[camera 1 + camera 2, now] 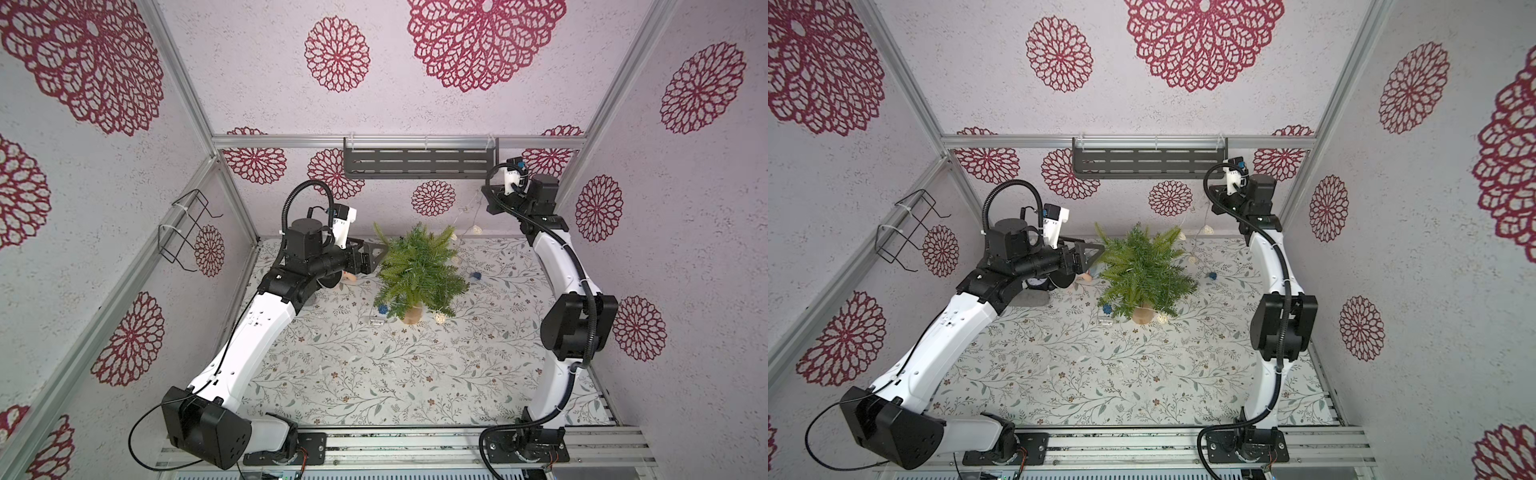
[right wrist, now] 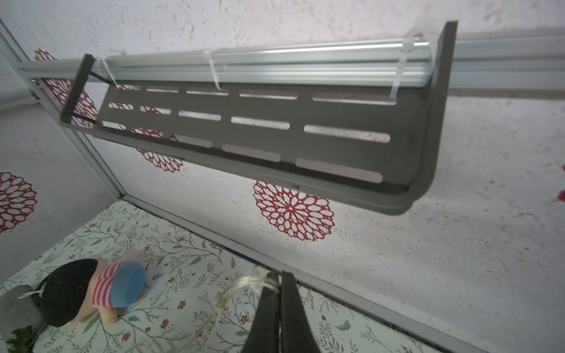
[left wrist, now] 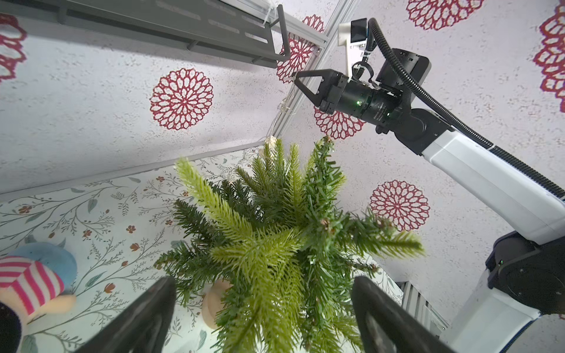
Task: Remove string lights from the small christmas tree
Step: Remove the light string from the Christmas tree.
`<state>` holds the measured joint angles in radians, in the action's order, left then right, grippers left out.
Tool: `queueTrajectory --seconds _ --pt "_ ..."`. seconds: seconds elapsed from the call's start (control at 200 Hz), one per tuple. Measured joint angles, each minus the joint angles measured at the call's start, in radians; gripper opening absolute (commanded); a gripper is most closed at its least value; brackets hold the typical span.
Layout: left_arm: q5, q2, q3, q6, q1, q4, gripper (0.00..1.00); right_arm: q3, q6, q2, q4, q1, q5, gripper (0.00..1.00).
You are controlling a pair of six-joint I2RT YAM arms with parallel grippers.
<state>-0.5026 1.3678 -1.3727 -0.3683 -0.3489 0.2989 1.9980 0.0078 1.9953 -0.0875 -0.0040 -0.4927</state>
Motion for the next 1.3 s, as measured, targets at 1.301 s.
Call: queueTrajectory --seconds 1.301 --pt "0.016 -0.036 0.000 -0.002 0.000 0.017 0.95 0.202 0.047 0.119 0.071 0.017 -0.037 0.00"
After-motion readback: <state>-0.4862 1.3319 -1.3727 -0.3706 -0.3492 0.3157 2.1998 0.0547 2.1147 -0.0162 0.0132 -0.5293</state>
